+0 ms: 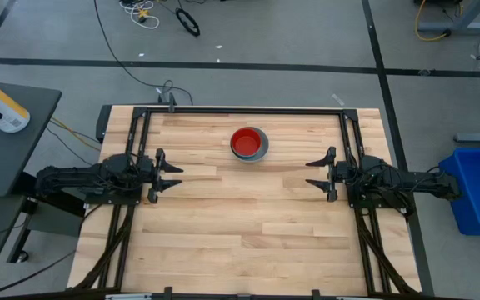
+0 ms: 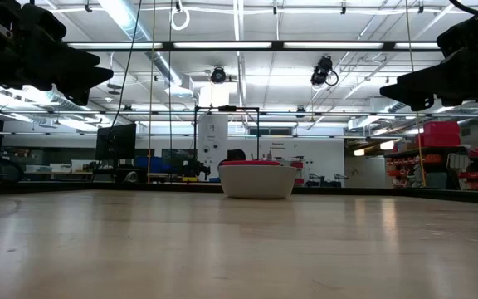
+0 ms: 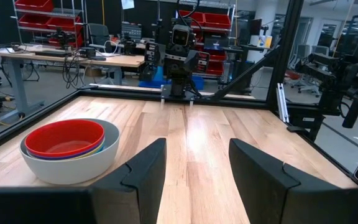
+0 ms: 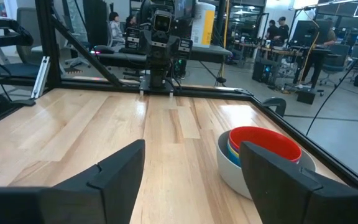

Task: Nest bowls inside each other
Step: Return to Home Position

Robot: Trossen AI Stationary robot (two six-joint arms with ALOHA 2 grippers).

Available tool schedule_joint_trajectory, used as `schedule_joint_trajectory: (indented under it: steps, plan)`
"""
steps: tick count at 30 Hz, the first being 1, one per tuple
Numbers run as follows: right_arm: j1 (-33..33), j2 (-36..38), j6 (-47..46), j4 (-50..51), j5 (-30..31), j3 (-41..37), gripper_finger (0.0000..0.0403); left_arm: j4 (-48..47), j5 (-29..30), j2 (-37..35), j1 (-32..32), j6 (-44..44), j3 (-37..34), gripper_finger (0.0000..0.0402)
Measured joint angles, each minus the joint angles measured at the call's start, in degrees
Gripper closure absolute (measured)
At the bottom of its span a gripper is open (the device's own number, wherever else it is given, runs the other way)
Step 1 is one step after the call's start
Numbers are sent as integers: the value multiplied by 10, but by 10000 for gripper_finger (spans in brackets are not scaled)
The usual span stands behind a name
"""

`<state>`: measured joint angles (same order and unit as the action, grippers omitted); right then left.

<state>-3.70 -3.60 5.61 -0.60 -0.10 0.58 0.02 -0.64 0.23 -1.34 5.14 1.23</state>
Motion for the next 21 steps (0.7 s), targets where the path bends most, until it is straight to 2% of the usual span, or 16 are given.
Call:
schedule_joint_trajectory:
  steps: [21]
  plan:
    - [0,0,0,0,0,0,179,0,0,0,0,0,0,219]
